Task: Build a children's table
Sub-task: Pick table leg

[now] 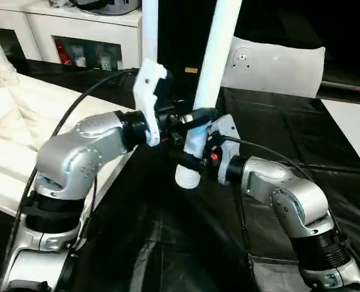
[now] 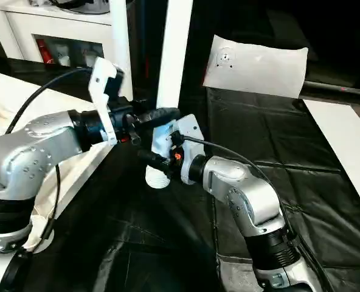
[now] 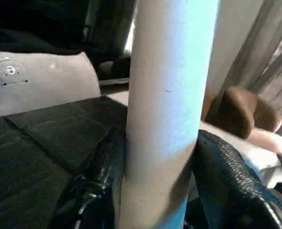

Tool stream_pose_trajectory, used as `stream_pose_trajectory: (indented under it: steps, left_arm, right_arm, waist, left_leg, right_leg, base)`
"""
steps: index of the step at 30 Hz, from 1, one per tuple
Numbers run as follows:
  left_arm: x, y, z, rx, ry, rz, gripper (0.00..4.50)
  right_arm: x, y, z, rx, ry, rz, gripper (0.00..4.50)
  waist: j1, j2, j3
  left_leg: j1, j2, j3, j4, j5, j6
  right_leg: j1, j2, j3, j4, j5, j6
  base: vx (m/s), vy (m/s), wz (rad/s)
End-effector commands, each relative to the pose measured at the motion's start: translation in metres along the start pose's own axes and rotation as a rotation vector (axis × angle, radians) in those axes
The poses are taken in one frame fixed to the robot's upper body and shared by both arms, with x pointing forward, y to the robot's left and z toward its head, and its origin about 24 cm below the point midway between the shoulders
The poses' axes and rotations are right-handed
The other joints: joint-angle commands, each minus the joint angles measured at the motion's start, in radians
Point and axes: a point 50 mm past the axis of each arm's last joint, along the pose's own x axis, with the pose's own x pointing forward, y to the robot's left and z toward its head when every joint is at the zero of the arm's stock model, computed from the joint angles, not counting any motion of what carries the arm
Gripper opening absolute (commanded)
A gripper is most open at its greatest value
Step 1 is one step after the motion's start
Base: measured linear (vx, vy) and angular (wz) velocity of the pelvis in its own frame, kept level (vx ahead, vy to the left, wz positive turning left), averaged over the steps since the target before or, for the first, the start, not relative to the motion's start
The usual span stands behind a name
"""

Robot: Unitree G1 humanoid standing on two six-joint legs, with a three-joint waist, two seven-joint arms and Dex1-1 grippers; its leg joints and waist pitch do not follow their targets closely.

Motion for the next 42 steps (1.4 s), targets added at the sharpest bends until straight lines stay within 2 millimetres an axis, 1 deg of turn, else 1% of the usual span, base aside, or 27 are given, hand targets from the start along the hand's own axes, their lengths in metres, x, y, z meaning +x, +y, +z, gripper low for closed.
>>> stream_pose_trajectory:
  steps: [1, 2, 9, 14, 16, 17, 18, 19, 20, 21, 22, 23, 26, 27, 28, 29, 30, 31, 32, 34, 36, 37, 38, 39, 40, 41, 42]
  left_arm:
    - [0.003, -0.023, 0.021, -0.018, -0.139, -0.139, 2.54]
    - [0.002, -0.025, 0.024, -0.034, -0.162, -0.155, 2.62]
    - [0.004, -0.036, 0.024, -0.087, -0.213, -0.209, 3.24]
    - [-0.006, -0.03, 0.02, -0.045, -0.235, -0.115, 3.56]
    - [-0.016, -0.019, 0.012, 0.026, -0.209, 0.029, 3.75]
    - [-0.016, -0.019, 0.012, 0.026, -0.209, 0.029, 3.78]
    - [-0.024, -0.011, 0.004, 0.062, -0.192, 0.123, 3.83]
    - [-0.024, -0.011, 0.004, 0.062, -0.192, 0.123, 3.94]
    - [-0.032, -0.005, -0.003, 0.072, -0.177, 0.208, 4.0]
    - [-0.035, -0.003, -0.006, 0.074, -0.169, 0.233, 4.0]
    - [-0.045, 0.004, -0.018, 0.089, -0.129, 0.341, 4.04]
    - [-0.052, 0.007, -0.025, 0.11, -0.106, 0.39, 4.04]
    - [-0.072, 0.014, -0.049, 0.151, -0.031, 0.568, 4.04]
    - [-0.073, 0.015, -0.05, 0.15, -0.029, 0.578, 4.04]
    - [-0.083, 0.018, -0.059, 0.146, -0.033, 0.667, 4.04]
    - [-0.087, 0.019, -0.062, 0.143, -0.033, 0.7, 4.04]
    - [-0.091, 0.02, -0.067, 0.143, -0.033, 0.737, 4.04]
    - [-0.099, 0.021, -0.075, 0.152, -0.026, 0.805, 4.04]
    - [-0.102, 0.021, -0.078, 0.153, -0.021, 0.829, 4.04]
    - [-0.104, 0.019, -0.084, 0.144, -0.016, 0.855, 4.04]
    - [-0.104, 0.018, -0.087, 0.138, -0.022, 0.869, 4.04]
    - [-0.103, 0.018, -0.087, 0.137, -0.026, 0.871, 4.04]
    - [-0.103, 0.018, -0.087, 0.138, -0.029, 0.871, 4.04]
    - [-0.103, 0.018, -0.087, 0.142, -0.032, 0.877, 4.04]
    - [-0.104, 0.018, -0.087, 0.145, -0.033, 0.885, 4.04]
    - [-0.105, 0.018, -0.087, 0.149, -0.033, 0.895, 4.04]
    - [-0.105, 0.018, -0.087, 0.152, -0.034, 0.901, 4.04]
  right_arm:
    - [-0.004, -0.006, -0.011, 0.033, 0.033, -0.043, 1.91]
    - [-0.004, -0.007, -0.011, 0.035, 0.033, -0.047, 1.91]
    - [-0.002, -0.009, -0.014, 0.059, 0.012, -0.07, 1.9]
    - [-0.005, -0.017, -0.012, 0.019, -0.056, -0.175, 1.9]
    - [-0.011, -0.023, -0.015, 0.016, -0.061, -0.249, 1.9]
    - [-0.011, -0.023, -0.015, 0.016, -0.061, -0.249, 1.9]
    - [-0.015, -0.026, -0.018, 0.007, -0.061, -0.288, 1.9]
    - [-0.015, -0.026, -0.018, 0.007, -0.061, -0.288, 1.9]
    - [-0.018, -0.027, -0.02, 0.016, -0.074, -0.326, 1.9]
    - [-0.019, -0.028, -0.02, 0.021, -0.081, -0.339, 1.9]
    - [-0.023, -0.03, -0.02, 0.045, -0.118, -0.402, 1.9]
    - [-0.027, -0.031, -0.019, 0.041, -0.134, -0.434, 1.9]
    - [-0.036, -0.029, -0.02, 0.075, -0.17, -0.488, 1.9]
    - [-0.037, -0.029, -0.021, 0.077, -0.169, -0.489, 1.9]
    - [-0.04, -0.027, -0.023, 0.074, -0.165, -0.506, 1.9]
    - [-0.041, -0.027, -0.024, 0.072, -0.164, -0.514, 1.9]
    - [-0.042, -0.026, -0.025, 0.072, -0.166, -0.523, 1.9]
    - [-0.045, -0.023, -0.027, 0.046, -0.171, -0.562, 1.9]
    - [-0.047, -0.022, -0.027, 0.043, -0.177, -0.574, 1.9]
    - [-0.051, -0.02, -0.029, 0.025, -0.195, -0.631, 1.9]
    - [-0.053, -0.017, -0.032, 0.027, -0.195, -0.634, 1.9]
    - [-0.053, -0.015, -0.033, 0.031, -0.196, -0.615, 1.9]
    - [-0.053, -0.014, -0.034, 0.033, -0.197, -0.604, 1.9]
    - [-0.053, -0.013, -0.035, 0.045, -0.201, -0.596, 1.9]
    - [-0.053, -0.013, -0.035, 0.056, -0.205, -0.595, 1.9]
    - [-0.053, -0.012, -0.036, 0.068, -0.201, -0.589, 1.9]
    - [-0.052, -0.012, -0.037, 0.073, -0.198, -0.587, 1.9]
  waist:
    - [0.005, 0.004, -0.072]
    - [0.004, 0.002, -0.073]
    - [0.004, 0.004, -0.071]
    - [0.0, 0.002, -0.07]
    - [-0.004, -0.001, -0.07]
    - [-0.004, -0.001, -0.07]
    - [-0.005, 0.006, -0.07]
    - [-0.007, 0.005, -0.07]
    - [-0.008, 0.012, -0.071]
    - [-0.009, 0.009, -0.07]
    - [-0.008, 0.015, -0.072]
    - [-0.012, 0.012, -0.071]
    - [-0.013, 0.016, -0.071]
    - [-0.014, 0.016, -0.069]
    - [-0.011, 0.034, -0.067]
    - [-0.011, 0.034, -0.067]
    - [-0.015, 0.022, -0.063]
    - [-0.016, 0.032, -0.063]
    - [-0.016, 0.025, -0.063]
    - [-0.011, 0.024, -0.063]
    - [0.007, 0.016, -0.062]
    - [0.013, 0.014, -0.062]
    - [0.025, 0.014, -0.06]
    - [0.03, 0.015, -0.058]
    - [0.033, 0.009, -0.054]
    - [0.034, 0.018, -0.051]
    - [0.034, 0.018, -0.051]
  left_leg:
    - [-0.004, 0.054, -0.016, -0.071, -0.073, -0.019]
    - [-0.008, 0.055, -0.017, -0.071, -0.073, -0.02]
    - [-0.006, 0.053, -0.017, -0.072, -0.088, -0.016]
    - [-0.01, 0.05, -0.019, -0.073, -0.098, -0.023]
    - [-0.005, 0.051, -0.019, -0.074, -0.1, -0.025]
    - [-0.005, 0.051, -0.019, -0.074, -0.1, -0.025]
    - [-0.005, 0.052, -0.021, -0.076, -0.104, -0.026]
    - [-0.006, 0.052, -0.02, -0.077, -0.107, -0.026]
    - [-0.003, 0.053, -0.02, -0.077, -0.114, -0.028]
    - [-0.004, 0.052, -0.019, -0.077, -0.118, -0.028]
    - [-0.001, 0.055, -0.021, -0.078, -0.119, -0.029]
    - [-0.005, 0.056, -0.022, -0.079, -0.121, -0.029]
    - [-0.001, 0.056, -0.023, -0.083, -0.137, -0.029]
    - [-0.003, 0.057, -0.023, -0.084, -0.141, -0.028]
    - [0.002, 0.055, -0.025, -0.084, -0.169, -0.028]
    - [0.002, 0.055, -0.025, -0.084, -0.169, -0.028]
    - [-0.001, 0.054, -0.022, -0.085, -0.192, -0.023]
    - [0.001, 0.052, -0.023, -0.084, -0.217, -0.022]
    - [-0.002, 0.046, -0.021, -0.083, -0.224, -0.014]
    - [-0.005, 0.041, -0.018, -0.079, -0.212, 0.012]
    - [-0.011, 0.039, -0.017, -0.063, -0.171, 0.059]
    - [-0.013, 0.04, -0.018, -0.055, -0.159, 0.07]
    - [-0.02, 0.043, -0.027, -0.033, -0.137, 0.093]
    - [-0.022, 0.048, -0.034, -0.024, -0.128, 0.099]
    - [-0.022, 0.055, -0.04, -0.022, -0.121, 0.106]
    - [-0.011, 0.059, -0.038, -0.034, -0.133, 0.106]
    - [-0.011, 0.059, -0.038, -0.034, -0.133, 0.106]
  right_leg:
    - [0.062, -0.099, 0.071, -0.072, -0.36, -0.095]
    - [0.063, -0.099, 0.07, -0.07, -0.347, -0.099]
    - [0.06, -0.095, 0.068, -0.076, -0.38, -0.077]
    - [0.059, -0.094, 0.065, -0.086, -0.446, -0.014]
    - [0.055, -0.089, 0.065, -0.085, -0.438, -0.003]
    - [0.055, -0.089, 0.065, -0.085, -0.438, -0.003]
    - [0.055, -0.087, 0.065, -0.082, -0.424, 0.004]
    - [0.055, -0.086, 0.065, -0.084, -0.423, 0.006]
    - [0.053, -0.087, 0.065, -0.085, -0.417, 0.003]
    - [0.055, -0.087, 0.065, -0.086, -0.416, 0.002]
    - [0.052, -0.087, 0.065, -0.083, -0.396, -0.011]
    - [0.054, -0.086, 0.066, -0.08, -0.386, -0.016]
    - [0.053, -0.083, 0.067, -0.079, -0.384, -0.012]
    - [0.054, -0.083, 0.068, -0.08, -0.381, -0.013]
    - [0.051, -0.084, 0.067, -0.085, -0.392, -0.024]
    - [0.051, -0.084, 0.067, -0.085, -0.392, -0.024]
    - [0.051, -0.083, 0.065, -0.094, -0.417, -0.016]
    - [0.049, -0.083, 0.063, -0.103, -0.452, -0.006]
    - [0.052, -0.089, 0.065, -0.105, -0.495, 0.002]
    - [0.052, -0.109, 0.078, -0.108, -0.559, -0.003]
    - [0.062, -0.156, 0.109, -0.12, -0.653, -0.025]
    - [0.065, -0.169, 0.118, -0.124, -0.668, -0.032]
    - [0.071, -0.21, 0.148, -0.134, -0.699, -0.046]
    - [0.073, -0.223, 0.157, -0.139, -0.71, -0.058]
    - [0.071, -0.228, 0.158, -0.142, -0.719, -0.084]
    - [0.062, -0.21, 0.146, -0.14, -0.692, -0.109]
    - [0.062, -0.21, 0.146, -0.14, -0.692, -0.109]
  base:
    - [0.0, 0.0, 0.0]
    - [0.0, 0.0, 0.0]
    - [0.0, 0.0, 0.0]
    - [0.0, 0.0, 0.0]
    - [0.0, 0.0, 0.0]
    - [0.0, 0.0, 0.0]
    - [0.0, 0.0, 0.0]
    - [0.0, 0.0, 0.0]
    - [0.0, 0.0, 0.0]
    - [0.0, 0.0, 0.0]
    - [0.0, 0.0, 0.0]
    - [0.0, 0.0, 0.0]
    - [0.0, 0.0, 0.0]
    - [0.0, 0.0, 0.0]
    - [0.0, 0.0, 0.0]
    - [0.0, 0.0, 0.0]
    - [0.0, 0.0, 0.0]
    - [0.0, 0.0, 0.0]
    - [0.0, 0.0, 0.0]
    - [0.0, 0.0, 0.0]
    - [0.0, 0.0, 0.0]
    - [0.0, 0.0, 0.0]
    - [0.0, 0.0, 0.0]
    - [0.0, 0.0, 0.0]
    - [0.0, 0.0, 0.0]
    - [-0.031, 0.064, -0.01]
    - [-0.034, 0.084, 0.05]
